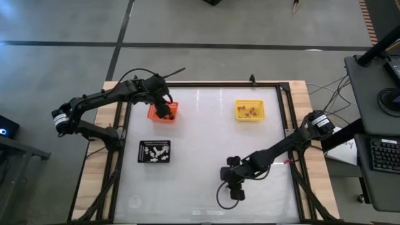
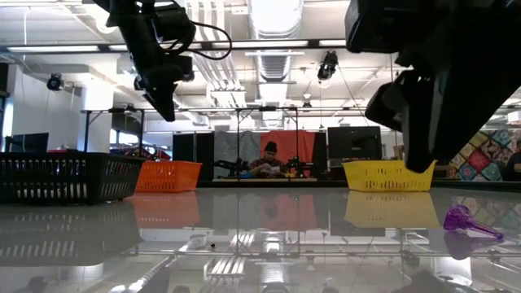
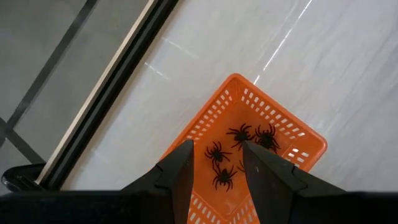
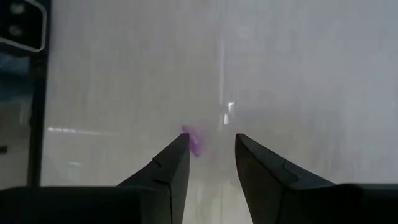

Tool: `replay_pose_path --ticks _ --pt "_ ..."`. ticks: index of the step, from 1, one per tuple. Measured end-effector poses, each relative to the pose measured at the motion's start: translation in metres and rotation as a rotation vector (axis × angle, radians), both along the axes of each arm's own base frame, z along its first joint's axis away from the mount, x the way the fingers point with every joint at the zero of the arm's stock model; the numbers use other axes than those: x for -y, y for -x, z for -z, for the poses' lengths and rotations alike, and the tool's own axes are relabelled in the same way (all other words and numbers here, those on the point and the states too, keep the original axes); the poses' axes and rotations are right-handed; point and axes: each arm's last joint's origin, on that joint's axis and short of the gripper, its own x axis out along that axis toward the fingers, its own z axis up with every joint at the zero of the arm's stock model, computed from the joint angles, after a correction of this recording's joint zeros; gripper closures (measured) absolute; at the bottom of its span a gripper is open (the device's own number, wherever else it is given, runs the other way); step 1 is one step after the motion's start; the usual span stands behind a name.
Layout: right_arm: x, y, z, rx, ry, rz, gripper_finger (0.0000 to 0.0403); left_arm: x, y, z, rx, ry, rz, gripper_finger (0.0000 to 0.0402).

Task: Sort Halloween decoration
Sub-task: Put the violet witch hat into the yellow bin

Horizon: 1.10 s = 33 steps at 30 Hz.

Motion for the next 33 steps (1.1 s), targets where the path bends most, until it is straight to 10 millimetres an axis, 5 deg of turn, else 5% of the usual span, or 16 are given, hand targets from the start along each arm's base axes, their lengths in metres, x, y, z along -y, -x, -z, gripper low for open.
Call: replay_pose_path --ticks 33 --pt "-0.012 0.004 0.03 -0.051 -0.06 0.066 0.0287 -0.004 -0.008 0.011 -0.015 0.037 -0.016 0.028"
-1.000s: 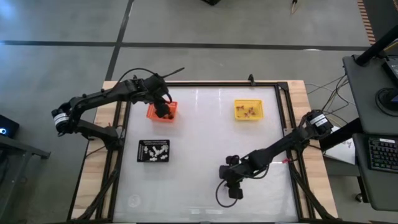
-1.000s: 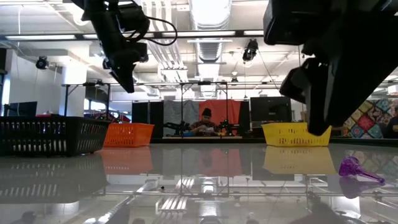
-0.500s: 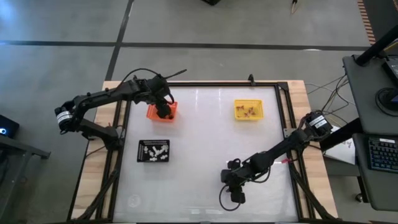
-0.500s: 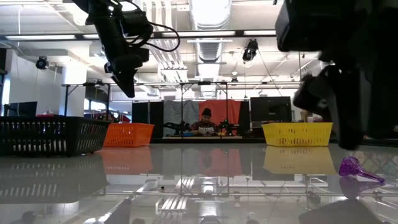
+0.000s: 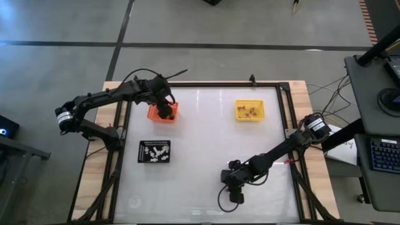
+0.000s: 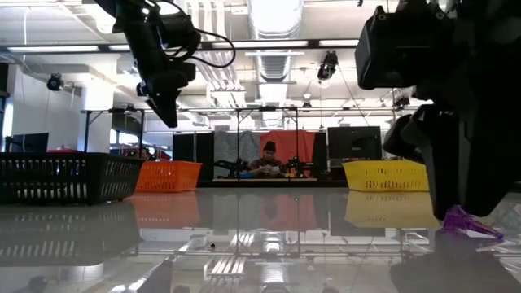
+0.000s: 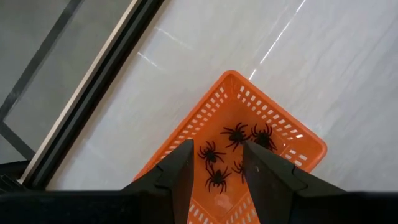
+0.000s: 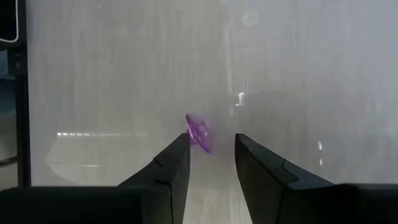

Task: Sort Halloween decoration
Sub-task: Put the violet witch hat into the yellow bin

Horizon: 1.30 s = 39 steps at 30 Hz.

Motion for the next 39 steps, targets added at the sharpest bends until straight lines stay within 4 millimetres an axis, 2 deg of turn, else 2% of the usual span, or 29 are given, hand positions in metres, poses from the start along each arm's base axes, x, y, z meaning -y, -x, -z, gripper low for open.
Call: replay_pose_path --ticks 7,16,20,26,34,39 --pt "0.0 0.0 0.0 0.001 -0.004 -0.009 0.0294 0.0 0.0 0.0 0.006 0.001 -0.007 0.028" --pt "-0.003 -0.003 -0.002 0.036 -0.051 -0.025 0.0353 0.0 0.0 0.0 0.009 0.002 -0.013 0.028" --pt "-0.005 -0.004 0.006 -0.011 -0.097 -0.034 0.0387 0.0 0.0 0.0 0.01 0.003 -0.013 0.028" --pt "-0.008 -0.006 0.013 -0.045 -0.141 -0.029 0.0394 0.0 0.0 0.0 0.013 0.005 -0.02 0.028" --pt "0.001 0.002 0.0 -0.06 -0.057 0.02 0.0394 0.0 0.0 0.0 0.012 0.005 -0.02 0.028" --pt "0.014 0.01 -0.015 -0.079 0.004 0.098 0.0394 0.0 0.0 0.0 0.012 0.005 -0.019 0.028"
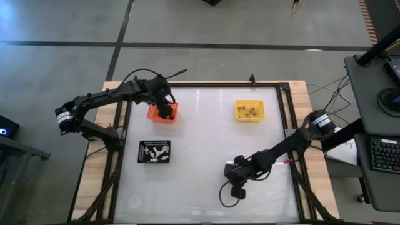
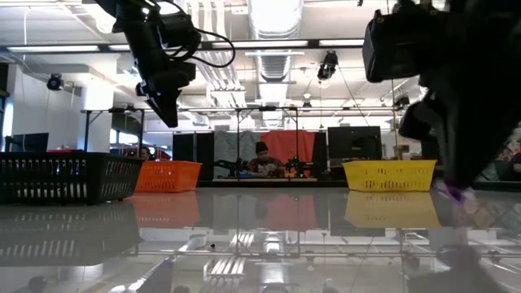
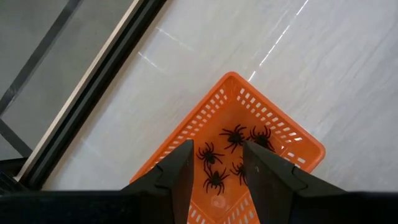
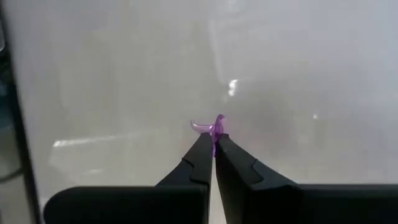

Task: Sort Halloween decoration
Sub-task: Put the violet witch hat into the yellow bin

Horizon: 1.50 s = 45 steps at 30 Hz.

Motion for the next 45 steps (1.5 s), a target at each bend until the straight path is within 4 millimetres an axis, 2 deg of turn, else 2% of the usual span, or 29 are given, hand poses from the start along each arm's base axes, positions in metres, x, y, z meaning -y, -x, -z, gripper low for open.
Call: replay_pose_path --ticks 12,25,36,40,45 --pt "0.062 0.029 -0.059 -0.01 0.23 0.306 0.0394 0.0 0.0 0.0 -0.001 0.001 0.0 0.028" --pt "0.161 0.059 -0.096 -0.08 0.372 0.598 0.0394 0.0 0.0 0.0 0.0 0.0 0.002 0.028" --pt "0.249 0.082 -0.099 -0.153 0.333 0.818 0.0394 0.001 -0.001 0.0 -0.001 0.01 0.066 0.028" --pt "0.269 0.091 -0.094 -0.172 0.284 0.854 0.0394 0.002 0.001 0.006 -0.022 0.017 0.1 0.028" --pt "0.28 0.097 -0.086 -0.158 0.197 0.883 0.0394 0.005 0.005 0.018 -0.029 0.006 0.127 0.028"
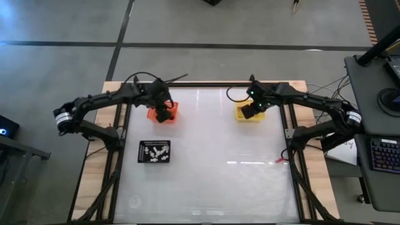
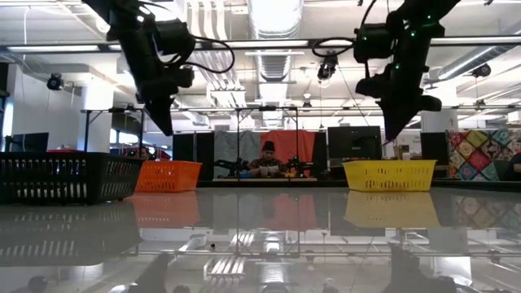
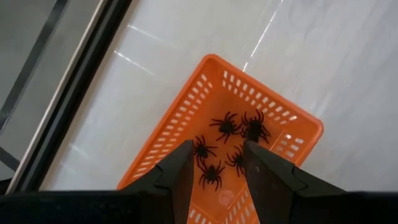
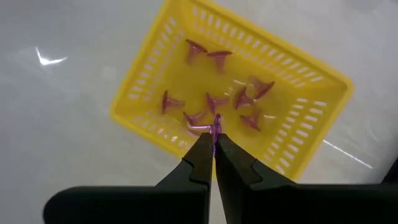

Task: Sort Halloween decoration
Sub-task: Put the violet witch hat into the yellow bin, then return to Home Position

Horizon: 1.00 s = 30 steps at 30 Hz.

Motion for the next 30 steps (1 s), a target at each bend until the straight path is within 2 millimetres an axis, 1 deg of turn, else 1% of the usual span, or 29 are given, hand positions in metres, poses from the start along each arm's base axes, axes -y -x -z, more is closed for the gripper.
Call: replay_pose_path --ticks 4,10,13,19,22,26,29,30 --pt "0.004 0.004 0.002 0.0 -0.006 0.045 0.0394 0.002 0.004 0.003 0.001 -0.008 0.011 0.028" --pt "0.005 0.004 0.003 0.003 -0.005 0.06 0.0388 0.007 0.012 -0.002 0.031 -0.019 0.015 0.028" --pt "0.005 0.003 0.002 0.004 -0.005 0.06 0.0373 0.011 0.016 -0.009 0.074 -0.017 0.027 0.028" --pt "0.006 0.003 0.002 0.0 0.022 0.069 0.0329 0.017 0.027 -0.025 0.147 -0.043 0.038 0.028" --pt "0.007 0.003 0.002 -0.003 0.03 0.072 0.0315 0.02 0.031 -0.032 0.189 -0.068 0.039 0.028" --pt "0.004 0.005 0.001 -0.012 -0.003 0.077 0.0307 0.024 0.037 -0.042 0.308 -0.118 0.042 0.028" --pt "0.001 0.008 0.001 -0.032 -0.041 0.16 0.0311 0.029 0.041 -0.046 0.471 -0.126 0.072 0.028" --pt "0.0 0.008 0.001 -0.035 -0.04 0.151 0.0313 0.031 0.043 -0.046 0.529 -0.13 0.086 0.028"
